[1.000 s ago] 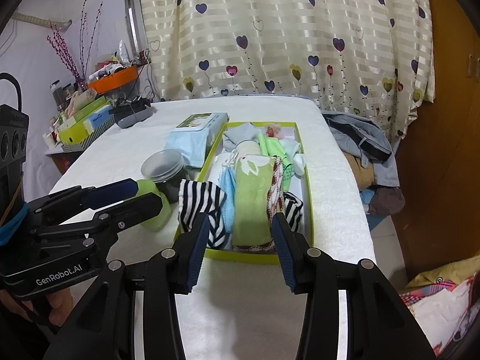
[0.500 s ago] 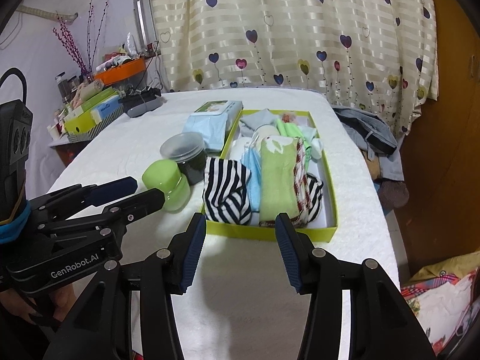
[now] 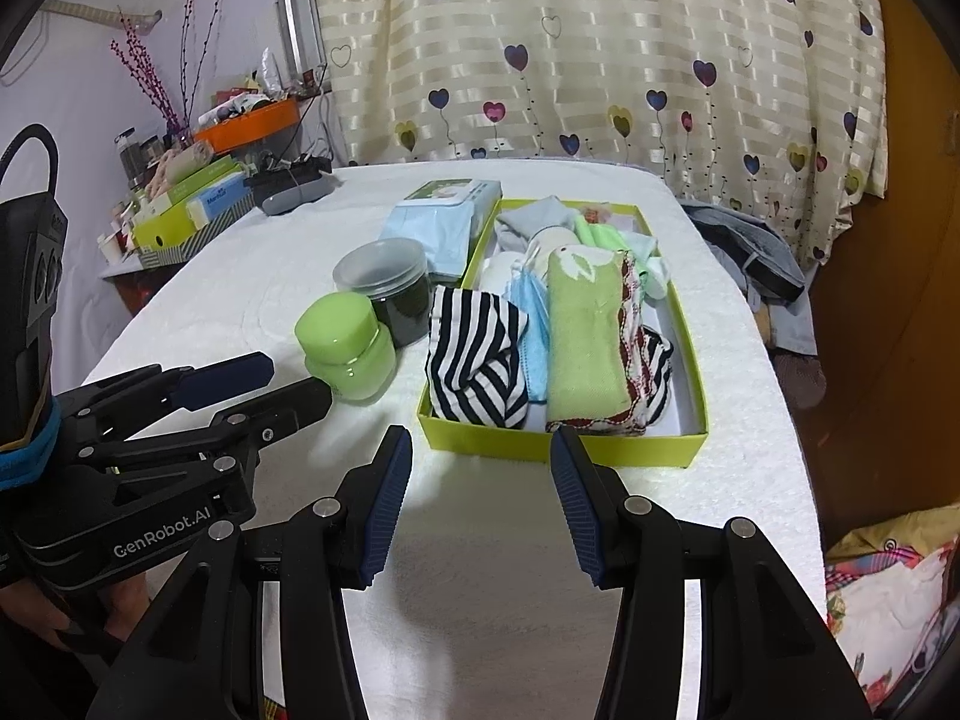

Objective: Organize soft objects

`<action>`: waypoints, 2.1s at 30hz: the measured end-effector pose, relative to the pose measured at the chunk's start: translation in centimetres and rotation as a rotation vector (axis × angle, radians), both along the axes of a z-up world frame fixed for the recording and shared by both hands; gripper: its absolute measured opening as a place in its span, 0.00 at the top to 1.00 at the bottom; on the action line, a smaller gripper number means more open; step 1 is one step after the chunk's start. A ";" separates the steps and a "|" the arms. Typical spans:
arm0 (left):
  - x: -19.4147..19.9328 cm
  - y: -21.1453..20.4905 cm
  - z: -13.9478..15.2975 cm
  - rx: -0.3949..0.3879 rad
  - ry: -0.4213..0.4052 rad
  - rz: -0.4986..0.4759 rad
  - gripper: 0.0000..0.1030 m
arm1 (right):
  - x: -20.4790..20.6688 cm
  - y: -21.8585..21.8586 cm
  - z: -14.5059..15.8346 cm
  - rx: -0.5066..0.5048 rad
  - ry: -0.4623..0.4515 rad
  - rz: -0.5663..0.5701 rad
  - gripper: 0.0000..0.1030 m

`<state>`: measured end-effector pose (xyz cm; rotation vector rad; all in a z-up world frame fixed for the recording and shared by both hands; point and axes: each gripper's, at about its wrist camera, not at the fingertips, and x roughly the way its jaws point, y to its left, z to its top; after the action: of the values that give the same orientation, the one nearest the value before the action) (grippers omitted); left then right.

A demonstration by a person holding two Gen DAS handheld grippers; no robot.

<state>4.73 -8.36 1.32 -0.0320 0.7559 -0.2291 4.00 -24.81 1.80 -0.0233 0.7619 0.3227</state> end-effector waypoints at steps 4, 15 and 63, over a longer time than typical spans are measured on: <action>0.1 0.0 -0.3 0.008 0.002 0.005 0.54 | 0.2 0.0 -0.4 -0.002 0.010 0.003 0.52; 0.4 -0.1 -0.7 0.022 0.015 0.011 0.54 | 0.9 0.0 -1.0 -0.003 0.026 0.009 0.52; 0.9 0.1 -1.2 0.032 0.023 0.000 0.54 | 0.8 0.7 -1.5 -0.006 0.032 0.013 0.52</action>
<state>5.64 -8.24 0.16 -0.0042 0.7820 -0.2167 4.77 -24.16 0.33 -0.0287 0.7949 0.3339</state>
